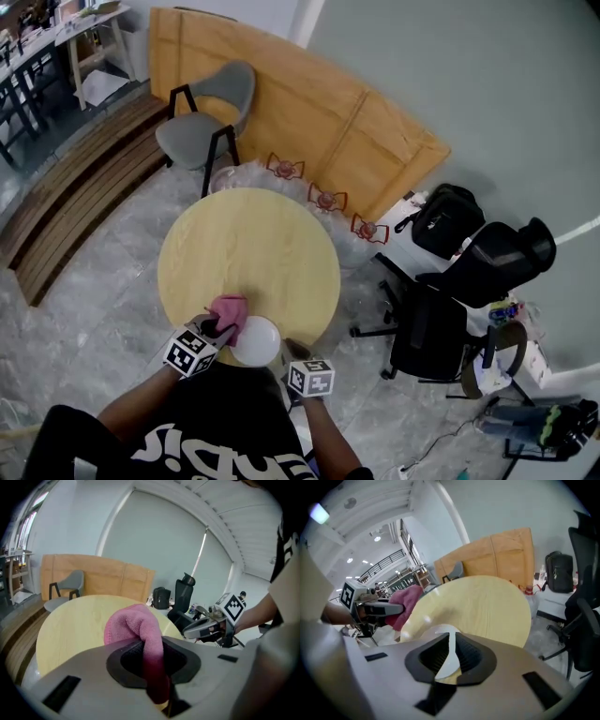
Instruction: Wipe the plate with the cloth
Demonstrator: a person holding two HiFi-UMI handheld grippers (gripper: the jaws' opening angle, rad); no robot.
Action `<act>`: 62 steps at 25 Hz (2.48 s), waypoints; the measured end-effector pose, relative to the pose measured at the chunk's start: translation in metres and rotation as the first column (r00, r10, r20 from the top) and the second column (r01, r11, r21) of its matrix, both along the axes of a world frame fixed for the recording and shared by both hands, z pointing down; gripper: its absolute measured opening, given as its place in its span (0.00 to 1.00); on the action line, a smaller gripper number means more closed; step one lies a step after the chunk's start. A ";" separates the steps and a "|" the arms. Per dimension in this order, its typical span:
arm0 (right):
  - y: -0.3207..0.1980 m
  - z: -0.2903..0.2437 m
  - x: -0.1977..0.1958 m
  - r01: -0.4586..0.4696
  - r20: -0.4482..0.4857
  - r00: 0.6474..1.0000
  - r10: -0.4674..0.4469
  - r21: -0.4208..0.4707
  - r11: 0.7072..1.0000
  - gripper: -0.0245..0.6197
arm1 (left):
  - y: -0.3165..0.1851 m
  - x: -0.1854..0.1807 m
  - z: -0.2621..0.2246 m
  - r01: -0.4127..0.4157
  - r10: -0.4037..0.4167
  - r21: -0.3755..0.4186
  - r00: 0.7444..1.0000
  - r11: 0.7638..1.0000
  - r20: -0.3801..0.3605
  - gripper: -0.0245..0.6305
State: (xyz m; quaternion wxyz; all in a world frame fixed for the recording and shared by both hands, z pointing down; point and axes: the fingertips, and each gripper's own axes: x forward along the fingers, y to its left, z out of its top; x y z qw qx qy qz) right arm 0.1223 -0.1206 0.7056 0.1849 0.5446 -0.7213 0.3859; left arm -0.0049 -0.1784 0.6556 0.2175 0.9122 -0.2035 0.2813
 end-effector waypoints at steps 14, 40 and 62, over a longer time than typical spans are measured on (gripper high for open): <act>0.018 0.080 -0.006 0.157 0.043 0.988 -0.151 -0.251 0.955 0.16 | 0.005 -0.007 0.079 0.057 -0.014 -0.148 0.962 0.987 0.274 0.13; 0.009 0.084 -0.001 0.136 0.198 0.976 -0.086 -0.256 0.957 0.15 | -0.013 0.038 0.108 -0.001 0.005 -0.009 0.871 1.000 0.491 0.13; -0.003 0.084 0.005 0.009 0.184 0.982 0.042 -0.268 0.964 0.14 | 0.009 0.099 0.121 -0.016 0.088 -0.162 0.889 0.987 0.449 0.13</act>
